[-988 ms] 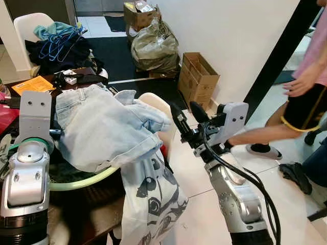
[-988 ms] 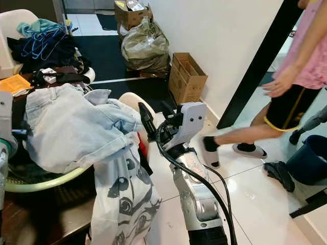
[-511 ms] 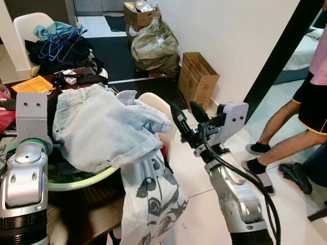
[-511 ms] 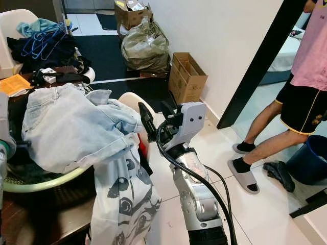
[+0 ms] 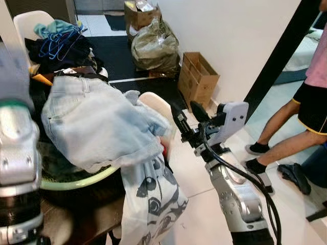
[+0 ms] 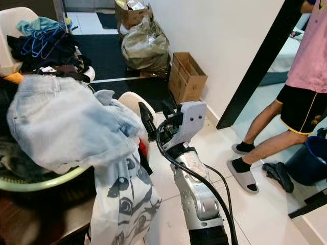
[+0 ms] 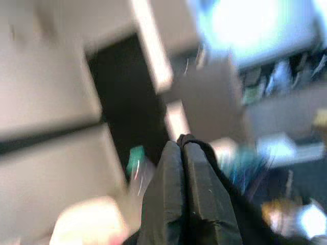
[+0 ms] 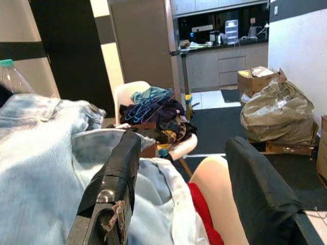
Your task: Hang hanger
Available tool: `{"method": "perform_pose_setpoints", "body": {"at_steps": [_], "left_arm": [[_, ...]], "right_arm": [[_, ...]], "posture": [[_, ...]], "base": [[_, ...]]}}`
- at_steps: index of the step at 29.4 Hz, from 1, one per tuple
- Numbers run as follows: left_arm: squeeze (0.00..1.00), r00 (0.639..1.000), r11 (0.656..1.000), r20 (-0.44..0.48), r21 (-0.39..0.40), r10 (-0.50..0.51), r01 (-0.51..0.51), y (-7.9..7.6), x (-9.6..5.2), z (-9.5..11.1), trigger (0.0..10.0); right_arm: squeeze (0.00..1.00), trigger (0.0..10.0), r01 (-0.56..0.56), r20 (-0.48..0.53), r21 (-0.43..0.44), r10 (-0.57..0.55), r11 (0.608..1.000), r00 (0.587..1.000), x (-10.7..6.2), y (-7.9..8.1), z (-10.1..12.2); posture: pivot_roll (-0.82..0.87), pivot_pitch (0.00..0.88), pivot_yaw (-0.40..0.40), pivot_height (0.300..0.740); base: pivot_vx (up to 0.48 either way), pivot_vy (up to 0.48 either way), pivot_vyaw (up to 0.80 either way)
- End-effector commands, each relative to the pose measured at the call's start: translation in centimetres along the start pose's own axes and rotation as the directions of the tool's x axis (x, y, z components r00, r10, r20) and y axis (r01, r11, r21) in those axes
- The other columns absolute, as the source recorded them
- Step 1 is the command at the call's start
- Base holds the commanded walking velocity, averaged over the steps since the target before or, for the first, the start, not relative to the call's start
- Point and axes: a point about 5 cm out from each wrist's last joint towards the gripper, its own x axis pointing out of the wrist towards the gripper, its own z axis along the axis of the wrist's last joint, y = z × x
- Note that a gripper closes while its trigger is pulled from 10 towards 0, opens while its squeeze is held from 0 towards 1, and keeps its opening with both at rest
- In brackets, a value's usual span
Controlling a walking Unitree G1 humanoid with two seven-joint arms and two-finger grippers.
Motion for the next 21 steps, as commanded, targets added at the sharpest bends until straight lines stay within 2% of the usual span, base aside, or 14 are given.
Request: {"method": "perform_pose_setpoints", "body": {"at_steps": [1,2,3,4,6,9,10,11,12,13,14,18,19,21], "left_arm": [[0.00,0.959,0.998,0.277,0.003,-0.061,0.063,-0.9,0.6,5.0,10.0],[0.00,0.959,0.998,0.277,0.003,-0.061,0.063,-0.9,0.6,5.0,10.0],[0.00,0.910,0.994,0.402,0.001,-0.098,0.107,-1.6,0.8,7.4,10.0],[0.00,0.910,0.994,0.402,0.001,-0.098,0.107,-1.6,0.8,7.4,10.0],[0.00,0.807,0.978,0.566,-0.008,-0.167,0.208,-2.8,1.0,10.7,10.0],[0.00,0.797,0.966,0.580,-0.064,-0.169,0.251,-3.0,1.1,11.4,10.0],[0.00,0.791,0.949,0.593,-0.139,-0.150,0.284,-3.1,1.4,12.1,10.0],[0.00,0.791,0.909,0.601,-0.257,-0.117,0.330,-2.9,2.0,13.4,10.0],[0.00,0.791,0.909,0.601,-0.257,-0.117,0.330,-2.9,2.0,13.4,10.0],[0.00,0.789,0.873,0.607,-0.330,-0.095,0.359,-2.8,2.4,14.2,10.0],[0.00,0.789,0.873,0.607,-0.330,-0.095,0.359,-2.8,2.4,14.2,10.0],[0.00,0.789,0.725,0.607,-0.501,-0.095,0.473,-2.7,3.5,15.6,10.0],[0.00,0.789,0.725,0.607,-0.501,-0.095,0.473,-2.7,3.5,15.6,10.0],[0.00,0.784,0.679,0.616,-0.545,-0.074,0.492,-2.1,3.7,15.8,10.0]], "right_arm": [[0.00,10.0,-0.004,0.025,-0.015,0.005,1.000,1.000,0.3,-0.3,0.7],[0.00,10.0,-0.004,0.025,-0.015,0.005,1.000,1.000,0.3,-0.3,0.7],[0.00,10.0,-0.005,0.034,-0.017,0.006,1.000,0.999,0.4,-0.3,0.9],[0.00,10.0,-0.005,0.034,-0.017,0.006,1.000,0.999,0.4,-0.3,0.9],[0.00,10.0,-0.004,0.044,-0.020,0.005,1.000,0.999,0.6,-0.3,1.1],[0.00,10.0,-0.002,0.044,-0.020,0.003,1.000,0.999,0.5,-0.3,1.1],[0.00,10.0,0.002,0.044,-0.021,-0.002,1.000,0.999,0.5,-0.3,1.0],[0.00,10.0,0.012,0.043,-0.022,-0.011,1.000,0.999,0.3,-0.4,0.9],[0.00,10.0,0.012,0.043,-0.022,-0.011,1.000,0.999,0.3,-0.4,0.9],[0.00,10.0,0.018,0.042,-0.023,-0.017,1.000,0.999,0.2,-0.5,0.9],[0.00,10.0,0.018,0.042,-0.023,-0.017,1.000,0.999,0.2,-0.5,0.9],[0.00,10.0,0.035,0.037,-0.027,-0.034,0.999,0.999,0.0,-0.7,0.7],[0.00,10.0,0.035,0.037,-0.027,-0.034,0.999,0.999,0.0,-0.7,0.7],[0.00,10.0,0.039,0.034,-0.026,-0.038,0.999,0.999,-0.1,-0.8,0.6]], "posture": [[0.01,0.109,-0.029,0.740],[0.01,0.109,-0.029,0.740],[0.00,0.104,-0.026,0.740],[0.00,0.104,-0.026,0.740],[0.00,0.097,-0.021,0.740],[0.00,0.092,-0.013,0.740],[-0.01,0.087,-0.007,0.740],[-0.02,0.083,-0.003,0.740],[-0.02,0.083,-0.003,0.740],[-0.02,0.082,-0.003,0.740],[-0.02,0.082,-0.003,0.740],[-0.02,0.082,0.006,0.740],[-0.02,0.082,0.006,0.740],[-0.01,0.084,0.003,0.740]], "base": [[0.000,0.000,0.00],[0.000,0.000,0.00],[0.000,0.000,0.00],[0.000,0.000,0.00],[0.000,0.000,0.00],[0.000,0.000,0.00],[0.000,0.000,0.00],[0.000,0.000,0.00],[0.000,0.000,0.00],[0.000,0.000,0.00],[0.000,0.000,0.00],[0.000,0.000,0.00],[0.000,0.000,0.00],[0.000,0.000,0.00]]}}
